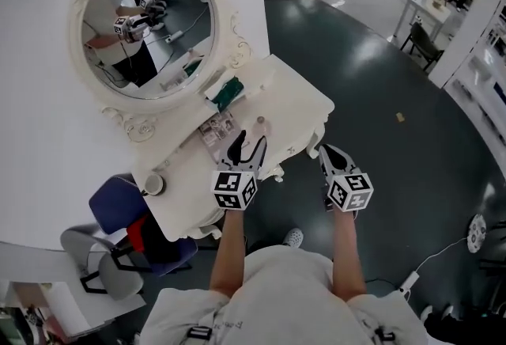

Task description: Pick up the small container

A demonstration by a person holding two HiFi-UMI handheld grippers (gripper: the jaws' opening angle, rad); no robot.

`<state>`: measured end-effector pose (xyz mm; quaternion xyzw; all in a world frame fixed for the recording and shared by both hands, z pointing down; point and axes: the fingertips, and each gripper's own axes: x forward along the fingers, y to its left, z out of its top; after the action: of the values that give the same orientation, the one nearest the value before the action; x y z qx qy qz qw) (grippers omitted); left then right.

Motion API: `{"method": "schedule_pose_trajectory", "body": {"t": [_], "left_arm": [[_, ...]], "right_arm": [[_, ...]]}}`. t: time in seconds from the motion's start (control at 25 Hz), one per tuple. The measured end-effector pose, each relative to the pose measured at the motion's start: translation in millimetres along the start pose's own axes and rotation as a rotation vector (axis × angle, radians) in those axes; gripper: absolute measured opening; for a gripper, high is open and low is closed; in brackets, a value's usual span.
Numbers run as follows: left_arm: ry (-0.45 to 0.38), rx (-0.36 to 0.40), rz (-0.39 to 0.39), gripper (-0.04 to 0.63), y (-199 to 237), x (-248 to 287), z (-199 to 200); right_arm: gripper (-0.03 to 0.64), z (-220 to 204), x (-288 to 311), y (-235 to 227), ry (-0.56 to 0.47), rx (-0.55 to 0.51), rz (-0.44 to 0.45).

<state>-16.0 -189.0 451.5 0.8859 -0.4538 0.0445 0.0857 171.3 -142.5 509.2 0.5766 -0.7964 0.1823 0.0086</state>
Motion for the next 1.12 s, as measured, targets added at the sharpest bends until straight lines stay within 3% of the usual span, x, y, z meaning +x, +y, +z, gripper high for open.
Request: {"method": "schedule_pose_trajectory", "body": {"t": [0.32,1.12], "left_arm": [[0.039,-0.02,0.06,0.242,18,8,-14],[0.086,-0.018,0.005,0.242,58,112,-23]], "right_arm": [[0.015,-5,23,-6,0.004,0.019,0.048],[0.015,7,110,-33,0.051,-0.002,0.037]]}}
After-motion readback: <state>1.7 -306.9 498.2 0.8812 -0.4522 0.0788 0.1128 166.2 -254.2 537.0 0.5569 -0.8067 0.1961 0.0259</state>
